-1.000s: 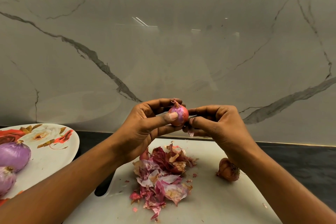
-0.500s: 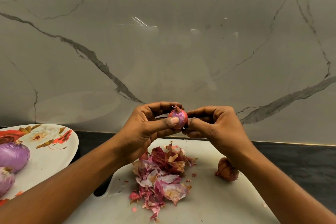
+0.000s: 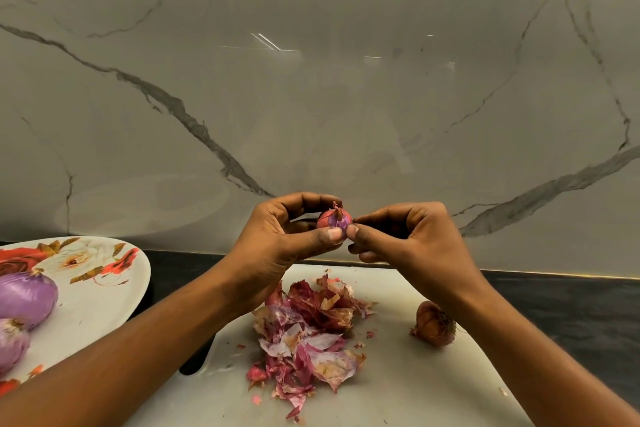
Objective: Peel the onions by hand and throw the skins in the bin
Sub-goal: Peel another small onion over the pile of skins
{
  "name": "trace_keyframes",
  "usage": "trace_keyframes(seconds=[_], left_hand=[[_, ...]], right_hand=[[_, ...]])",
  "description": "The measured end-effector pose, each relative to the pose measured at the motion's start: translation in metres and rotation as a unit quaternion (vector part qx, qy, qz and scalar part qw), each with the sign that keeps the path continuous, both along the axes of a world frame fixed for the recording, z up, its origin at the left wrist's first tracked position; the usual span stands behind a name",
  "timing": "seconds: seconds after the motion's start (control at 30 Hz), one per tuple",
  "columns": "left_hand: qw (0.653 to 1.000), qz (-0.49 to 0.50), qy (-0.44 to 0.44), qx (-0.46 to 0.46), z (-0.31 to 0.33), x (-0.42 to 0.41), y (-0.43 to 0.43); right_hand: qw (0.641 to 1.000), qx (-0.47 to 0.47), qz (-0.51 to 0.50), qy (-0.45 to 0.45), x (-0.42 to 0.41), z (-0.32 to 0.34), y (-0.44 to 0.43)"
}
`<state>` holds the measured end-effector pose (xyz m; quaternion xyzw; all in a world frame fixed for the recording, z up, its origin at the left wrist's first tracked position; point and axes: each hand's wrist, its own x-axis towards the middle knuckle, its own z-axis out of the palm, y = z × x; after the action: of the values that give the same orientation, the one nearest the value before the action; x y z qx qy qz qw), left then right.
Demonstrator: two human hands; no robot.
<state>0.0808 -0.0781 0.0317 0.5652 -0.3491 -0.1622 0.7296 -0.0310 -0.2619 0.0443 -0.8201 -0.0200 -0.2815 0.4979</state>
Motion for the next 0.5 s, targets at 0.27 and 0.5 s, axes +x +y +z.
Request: trace_keyframes(seconds=[0.27,0.5], left_hand=[[1.000,0.009,-0.008,0.010,0.0015,-0.0008,0.0015],[1.000,-0.002,-0.004,0.010,0.0019,-0.0006,0.0028]], right_hand=[[1.000,0.001,0.016,-0.009,0.0018,-0.0016,-0.0033],[0.999,-0.027,0.009,-0.027,0.0008,-0.0010,-0.0022]])
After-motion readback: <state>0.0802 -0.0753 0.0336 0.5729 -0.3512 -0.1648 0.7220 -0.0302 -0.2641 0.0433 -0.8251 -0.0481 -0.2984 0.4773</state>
